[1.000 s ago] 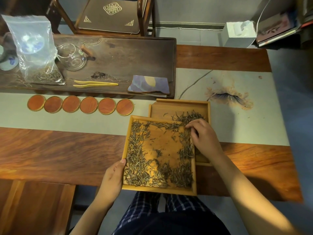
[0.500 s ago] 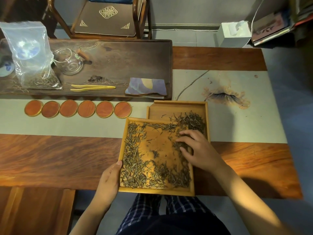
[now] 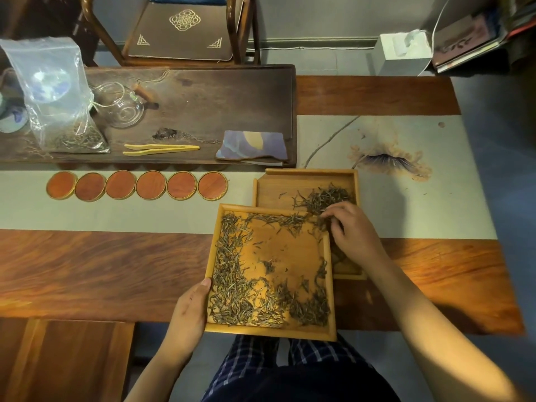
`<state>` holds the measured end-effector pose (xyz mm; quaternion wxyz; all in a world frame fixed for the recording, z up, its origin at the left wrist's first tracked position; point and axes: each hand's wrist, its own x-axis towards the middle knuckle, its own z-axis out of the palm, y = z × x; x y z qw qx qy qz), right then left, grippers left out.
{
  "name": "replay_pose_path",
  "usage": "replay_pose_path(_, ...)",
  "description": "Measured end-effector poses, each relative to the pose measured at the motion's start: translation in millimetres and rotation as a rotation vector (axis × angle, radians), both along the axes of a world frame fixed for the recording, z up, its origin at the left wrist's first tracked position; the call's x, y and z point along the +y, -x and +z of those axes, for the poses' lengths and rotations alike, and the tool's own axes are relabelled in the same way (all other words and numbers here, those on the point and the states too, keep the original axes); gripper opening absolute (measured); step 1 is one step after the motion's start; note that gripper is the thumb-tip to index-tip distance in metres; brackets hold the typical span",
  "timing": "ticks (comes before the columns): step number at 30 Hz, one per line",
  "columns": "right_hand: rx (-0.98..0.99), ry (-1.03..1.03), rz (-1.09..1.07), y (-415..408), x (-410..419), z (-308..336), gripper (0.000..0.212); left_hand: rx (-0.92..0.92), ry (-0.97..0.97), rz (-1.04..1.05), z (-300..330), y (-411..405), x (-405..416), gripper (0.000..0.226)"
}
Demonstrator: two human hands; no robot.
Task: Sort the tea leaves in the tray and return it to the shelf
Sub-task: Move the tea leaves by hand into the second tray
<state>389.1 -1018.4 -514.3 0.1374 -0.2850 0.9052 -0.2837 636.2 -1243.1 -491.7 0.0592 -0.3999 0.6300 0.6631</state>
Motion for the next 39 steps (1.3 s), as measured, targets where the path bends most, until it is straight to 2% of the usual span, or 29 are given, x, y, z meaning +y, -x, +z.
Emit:
replay_pose_path(5, 0.052, 0.075, -0.063, -14.8, -6.5, 18.2, 0.018, 0.011, -0.002, 0.028, 0.1, 2.4, -1.1, 0.040)
replay_pose_path(7, -0.004, 0.088, -0.028, -33.6, -21.1, 29.4, 0.018, 0.008, -0.008, 0.036, -0.5, 4.5, -0.5, 0.040)
replay_pose_path(12, -0.122, 0.094, 0.374, -97.5, -63.4, 44.8, 0.029, 0.028, 0.040, 0.016, 0.2, 11.1, 2.8, 0.041)
replay_pose_path(16, -0.027, 0.076, 0.528, -119.7, -76.4, 36.9, 0.029, 0.048, 0.038, 0.002, 0.9, 11.4, 3.1, 0.041)
replay_pose_path(26, 0.036, -0.005, 0.298, -70.2, -41.8, 23.8, 0.021, -0.028, 0.027, 0.032, -3.7, 2.0, -0.6, 0.043)
replay_pose_path(39, 0.028, -0.091, 0.037, -22.8, -20.2, 9.1, 0.027, -0.026, 0.029, 0.004, -5.2, 3.0, -4.8, 0.043)
